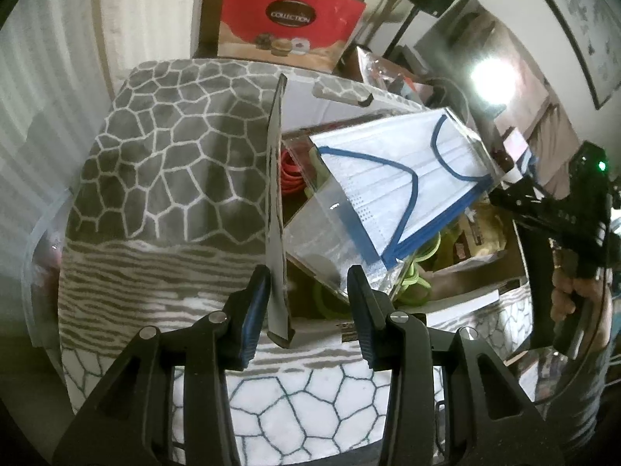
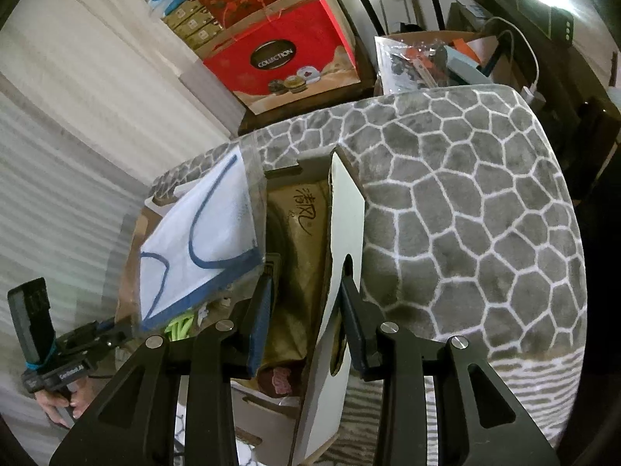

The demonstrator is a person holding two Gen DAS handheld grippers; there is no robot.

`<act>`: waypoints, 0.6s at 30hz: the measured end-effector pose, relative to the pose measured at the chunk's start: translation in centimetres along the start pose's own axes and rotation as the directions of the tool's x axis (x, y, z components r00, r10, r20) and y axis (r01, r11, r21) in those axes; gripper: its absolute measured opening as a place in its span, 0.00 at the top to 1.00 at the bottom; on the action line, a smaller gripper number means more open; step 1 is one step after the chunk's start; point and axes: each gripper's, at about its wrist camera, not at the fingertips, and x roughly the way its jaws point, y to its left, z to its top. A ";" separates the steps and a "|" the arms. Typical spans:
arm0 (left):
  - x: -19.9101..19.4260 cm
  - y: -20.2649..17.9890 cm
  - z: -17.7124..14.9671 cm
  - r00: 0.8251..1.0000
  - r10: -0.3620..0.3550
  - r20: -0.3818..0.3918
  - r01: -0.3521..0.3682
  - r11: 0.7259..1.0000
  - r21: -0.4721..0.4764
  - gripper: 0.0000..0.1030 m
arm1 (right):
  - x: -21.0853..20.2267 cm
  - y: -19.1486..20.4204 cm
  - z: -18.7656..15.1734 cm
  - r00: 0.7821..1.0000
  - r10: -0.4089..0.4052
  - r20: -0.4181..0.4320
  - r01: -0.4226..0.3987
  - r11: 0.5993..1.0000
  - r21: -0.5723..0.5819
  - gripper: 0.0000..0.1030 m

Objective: Organize objects
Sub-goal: 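Release the box wall with the left tool and pull both tools back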

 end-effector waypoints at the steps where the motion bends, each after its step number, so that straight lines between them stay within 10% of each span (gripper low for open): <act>1: -0.1 0.1 0.0 1.000 0.004 0.003 -0.004 1.000 -0.002 0.64 | -0.3 -0.1 0.0 1.000 -0.007 0.010 0.007 1.000 -0.001 0.62; 13: -4.1 -1.0 -2.1 0.982 0.109 0.152 -0.117 0.992 0.046 0.33 | -6.5 3.1 -4.5 0.974 -0.143 0.176 0.169 0.975 -0.143 0.47; 18: -4.6 -2.4 -3.9 0.975 0.115 0.191 -0.129 0.990 0.063 0.26 | -7.4 5.4 -7.5 0.946 -0.191 0.263 0.239 0.958 -0.161 0.27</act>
